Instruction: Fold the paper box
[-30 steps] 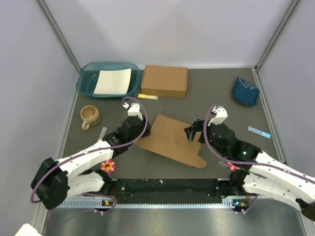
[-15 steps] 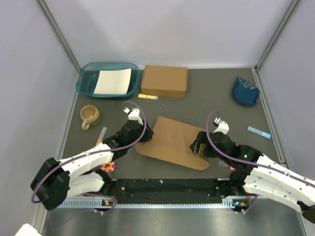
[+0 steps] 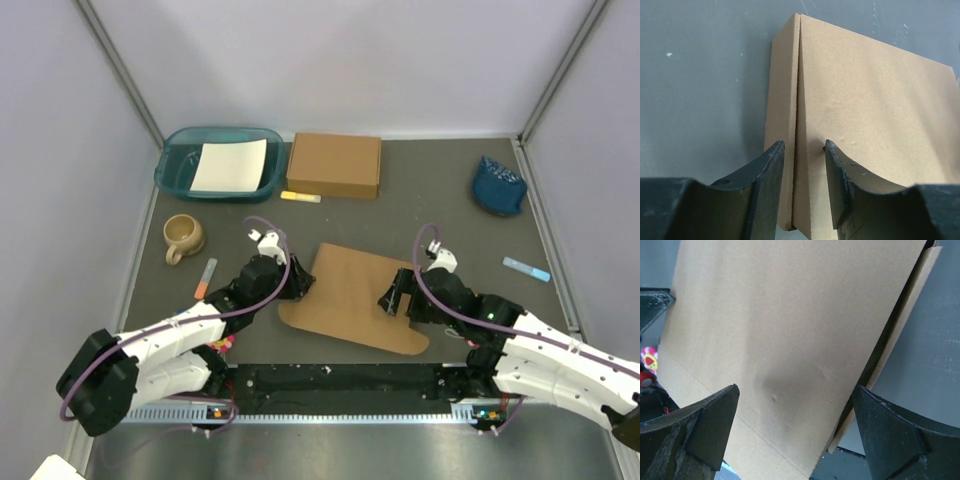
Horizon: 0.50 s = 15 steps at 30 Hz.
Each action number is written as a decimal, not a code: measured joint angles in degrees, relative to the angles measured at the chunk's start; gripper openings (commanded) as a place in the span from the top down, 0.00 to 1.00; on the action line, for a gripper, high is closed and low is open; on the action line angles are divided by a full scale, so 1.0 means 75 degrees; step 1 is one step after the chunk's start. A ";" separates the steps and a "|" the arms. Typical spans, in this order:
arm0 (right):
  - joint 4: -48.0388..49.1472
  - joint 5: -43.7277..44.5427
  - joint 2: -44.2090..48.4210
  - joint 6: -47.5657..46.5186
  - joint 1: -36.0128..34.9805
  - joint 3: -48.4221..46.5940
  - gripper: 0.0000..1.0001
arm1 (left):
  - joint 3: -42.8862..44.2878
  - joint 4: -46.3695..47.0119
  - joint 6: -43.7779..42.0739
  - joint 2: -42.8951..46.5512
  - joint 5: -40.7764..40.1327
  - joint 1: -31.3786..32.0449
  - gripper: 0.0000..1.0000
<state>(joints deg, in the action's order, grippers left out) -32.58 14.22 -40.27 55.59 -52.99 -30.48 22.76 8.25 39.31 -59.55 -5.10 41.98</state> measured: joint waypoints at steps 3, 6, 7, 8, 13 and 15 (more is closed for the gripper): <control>0.0265 -0.0157 -0.0370 -0.0003 0.0044 0.0076 0.05 | -0.0102 0.0169 0.0131 -0.0070 0.0181 0.0000 0.57; 0.0571 -0.0256 -0.0609 -0.0009 0.0184 0.0221 0.05 | -0.0128 0.0388 0.0204 -0.0204 0.0221 -0.0009 0.57; 0.0618 -0.0254 -0.0638 -0.0015 0.0245 0.0248 0.05 | -0.0140 0.0495 0.0216 -0.0248 0.0219 -0.0015 0.57; 0.0673 -0.0254 -0.0650 -0.0079 0.0309 0.0254 0.05 | -0.0157 0.0571 0.0230 -0.0280 0.0210 -0.0023 0.58; 0.0536 -0.0079 -0.1084 -0.0752 0.0927 -0.0157 0.03 | -0.0268 0.0941 0.0388 -0.0562 0.0239 -0.0032 0.59; 0.0163 0.0224 -0.1189 -0.1128 0.1029 -0.0624 0.01 | -0.0280 0.0953 0.0431 -0.0635 0.0248 -0.0023 0.59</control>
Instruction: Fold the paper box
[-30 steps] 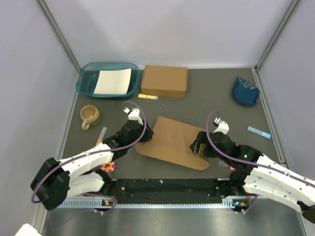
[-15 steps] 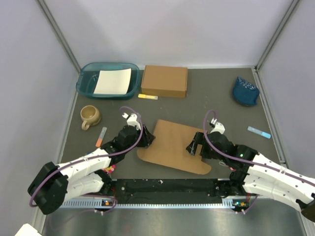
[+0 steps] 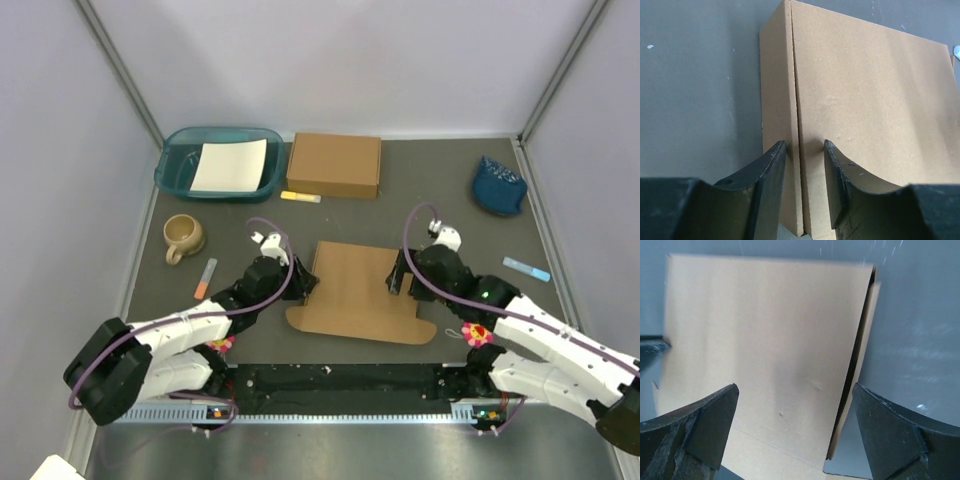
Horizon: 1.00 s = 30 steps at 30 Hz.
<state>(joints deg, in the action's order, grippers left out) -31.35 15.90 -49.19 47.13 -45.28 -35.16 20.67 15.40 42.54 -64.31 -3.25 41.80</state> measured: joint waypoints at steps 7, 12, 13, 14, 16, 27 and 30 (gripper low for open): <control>-0.1137 0.1084 0.0490 -0.1306 0.0026 -0.1999 0.19 | 0.0000 -0.0201 -0.0035 0.0160 -0.0280 0.0032 0.58; 0.0216 0.0026 0.1536 -0.1501 0.0047 -0.1023 0.99 | 0.0003 -0.0507 -0.0119 0.0784 -0.0731 0.0032 0.58; 0.0644 -0.0303 0.1731 -0.1390 0.0079 -0.0548 1.00 | 0.0003 -0.0443 -0.0143 0.0924 -0.0755 0.0032 0.58; 0.1064 -0.0679 0.1816 -0.1253 0.0143 -0.0058 1.00 | 0.0015 -0.0388 -0.0163 0.1003 -0.0752 0.0032 0.59; 0.1655 -0.1320 0.1690 -0.0973 0.0309 0.0708 1.00 | 0.0082 -0.0312 -0.0239 0.1037 -0.0714 0.0032 0.59; 0.3308 -0.2416 0.0842 0.0119 0.0688 0.2498 1.00 | 0.0137 0.0070 -0.0265 0.0111 -0.0050 0.0032 0.60; 0.3681 -0.2518 0.0784 0.0350 0.0731 0.2734 1.00 | 0.0076 0.0149 -0.0274 0.0061 -0.0064 0.0023 0.58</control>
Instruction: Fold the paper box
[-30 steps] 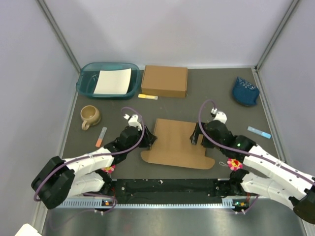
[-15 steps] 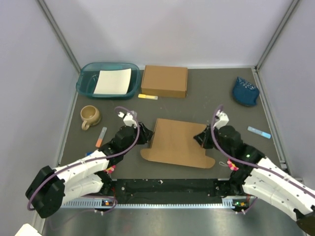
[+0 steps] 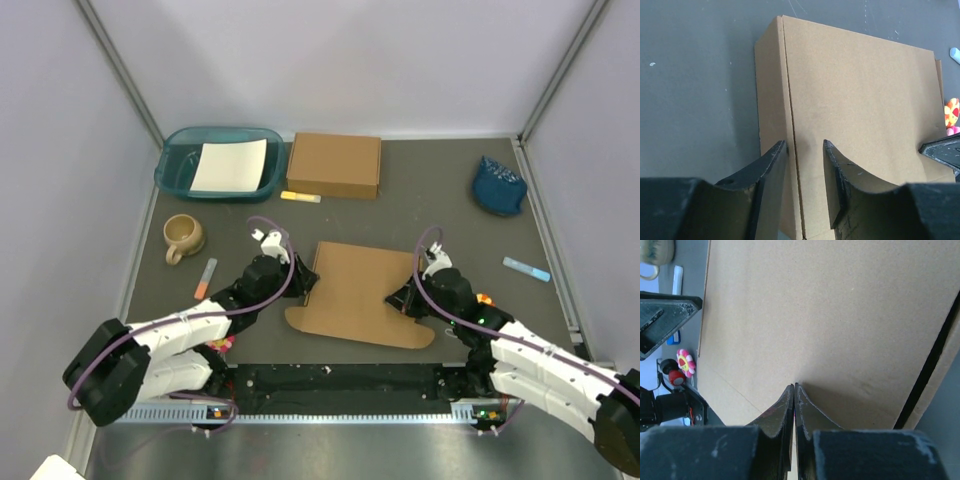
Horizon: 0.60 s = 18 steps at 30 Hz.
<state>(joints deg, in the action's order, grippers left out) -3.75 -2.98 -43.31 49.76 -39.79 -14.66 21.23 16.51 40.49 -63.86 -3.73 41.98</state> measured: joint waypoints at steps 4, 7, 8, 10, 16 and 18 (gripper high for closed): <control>0.0017 -0.0012 -0.0006 0.0061 0.0070 0.0015 1.00 | -0.0006 -0.0207 -0.0064 0.0216 -0.0137 -0.0073 0.56; 0.0079 -0.0242 -0.0213 0.0070 0.0277 0.0000 1.00 | -0.0003 -0.0283 -0.0178 0.0662 -0.0251 -0.0309 0.55; 0.0149 -0.0391 -0.0271 0.0052 0.0358 -0.0003 1.00 | 0.0015 -0.0321 -0.0219 0.0810 -0.0262 -0.0423 0.55; 0.0163 -0.0548 -0.0187 0.0020 0.0449 -0.0003 0.95 | 0.0079 -0.0425 -0.0277 0.0985 -0.0297 -0.0595 0.53; -0.1460 0.0067 0.1457 -0.0574 0.0542 -0.0632 0.32 | 0.0286 -0.0612 -0.0361 0.1174 -0.0460 -0.0857 0.35; -0.2005 0.0388 0.1454 -0.0810 0.0545 -0.1463 0.24 | 0.0286 -0.0609 -0.0356 0.1180 -0.0481 -0.0889 0.34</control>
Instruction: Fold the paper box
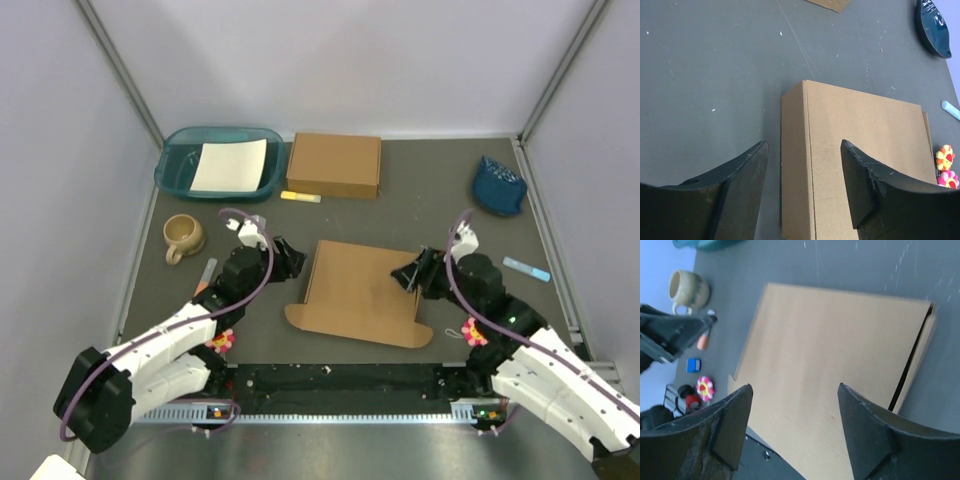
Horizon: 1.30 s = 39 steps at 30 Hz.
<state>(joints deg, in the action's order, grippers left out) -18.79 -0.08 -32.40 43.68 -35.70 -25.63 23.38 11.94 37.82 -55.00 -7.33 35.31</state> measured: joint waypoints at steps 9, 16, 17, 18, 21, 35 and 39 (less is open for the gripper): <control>-0.1128 0.0886 -0.0720 -0.0052 0.0000 -0.0458 0.14 | 0.0000 0.0207 -0.0006 -0.0731 0.0525 -0.0012 0.31; -0.1425 0.0956 -0.1291 0.0070 0.0000 0.0219 0.19 | -0.0038 0.0723 0.0093 -0.1754 0.1402 -0.0009 0.37; -0.1311 0.0944 -0.1349 0.0064 0.0000 0.0219 0.20 | -0.0058 0.0825 0.0134 -0.1856 0.1498 -0.0006 0.39; -0.1192 0.0941 -0.1419 0.0061 0.0000 0.0219 0.25 | -0.0082 0.0953 0.0169 -0.1961 0.1614 0.0003 0.41; -0.0743 0.0906 -0.1664 0.0023 0.0000 0.0230 0.35 | -0.0178 0.1370 0.0280 -0.2209 0.1929 0.0038 0.50; 0.1859 0.1323 -0.4613 -0.0956 0.0300 -0.0574 0.64 | -0.0184 0.3789 0.0510 -0.3786 0.0906 -0.0242 0.74; 0.2162 0.1422 -0.5409 -0.1376 0.0440 -0.1186 0.56 | 0.0105 0.3975 0.0504 -0.4179 0.0364 -0.0280 0.69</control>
<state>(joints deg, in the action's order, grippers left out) -2.57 10.59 -72.97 33.36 -32.40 -34.52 24.16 41.76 41.60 -86.35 -4.60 33.21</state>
